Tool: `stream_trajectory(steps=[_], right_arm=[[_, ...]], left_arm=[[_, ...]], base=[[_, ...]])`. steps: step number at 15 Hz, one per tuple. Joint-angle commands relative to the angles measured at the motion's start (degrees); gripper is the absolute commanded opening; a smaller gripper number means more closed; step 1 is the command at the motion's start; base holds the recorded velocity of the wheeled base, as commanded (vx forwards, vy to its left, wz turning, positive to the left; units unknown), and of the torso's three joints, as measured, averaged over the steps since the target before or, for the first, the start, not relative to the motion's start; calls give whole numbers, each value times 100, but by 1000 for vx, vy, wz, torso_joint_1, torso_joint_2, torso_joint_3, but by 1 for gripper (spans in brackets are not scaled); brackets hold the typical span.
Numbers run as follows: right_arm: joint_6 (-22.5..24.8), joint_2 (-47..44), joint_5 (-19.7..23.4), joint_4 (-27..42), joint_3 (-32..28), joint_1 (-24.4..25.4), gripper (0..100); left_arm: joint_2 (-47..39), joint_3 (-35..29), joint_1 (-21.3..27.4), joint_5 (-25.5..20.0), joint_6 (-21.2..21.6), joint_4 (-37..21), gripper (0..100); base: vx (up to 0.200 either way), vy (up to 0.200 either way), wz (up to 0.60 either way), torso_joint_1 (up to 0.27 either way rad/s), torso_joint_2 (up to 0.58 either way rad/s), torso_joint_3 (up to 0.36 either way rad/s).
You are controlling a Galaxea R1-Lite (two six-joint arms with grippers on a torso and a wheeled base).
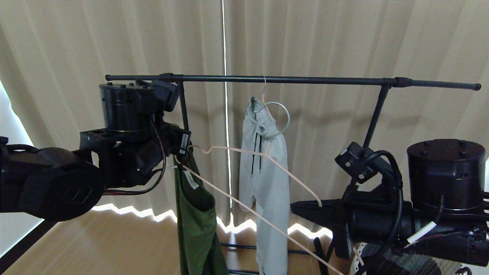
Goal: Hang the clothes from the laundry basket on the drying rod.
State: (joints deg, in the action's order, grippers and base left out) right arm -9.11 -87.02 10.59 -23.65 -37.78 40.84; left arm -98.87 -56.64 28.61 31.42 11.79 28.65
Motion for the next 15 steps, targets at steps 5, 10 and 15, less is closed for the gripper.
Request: stream_trajectory(steps=[5, 10, 15], right_arm=[[-3, -228, -145, -245, -28, -50, 0], [-12, -430, -163, -254, -283, -129, 0], [-355, -1019, -339, -245, -880, -120, 0]], left_arm=[[-10, -76, -40, 295, 87, 0, 0], [-1, -32, -5, 330, 87, 0, 0], [8, -32, 30, 541, 87, -8, 0]], base=[[0, 0, 0, 0, 0, 0], [0, 0, 0, 0, 0, 0], [0, 0, 0, 0, 0, 0]])
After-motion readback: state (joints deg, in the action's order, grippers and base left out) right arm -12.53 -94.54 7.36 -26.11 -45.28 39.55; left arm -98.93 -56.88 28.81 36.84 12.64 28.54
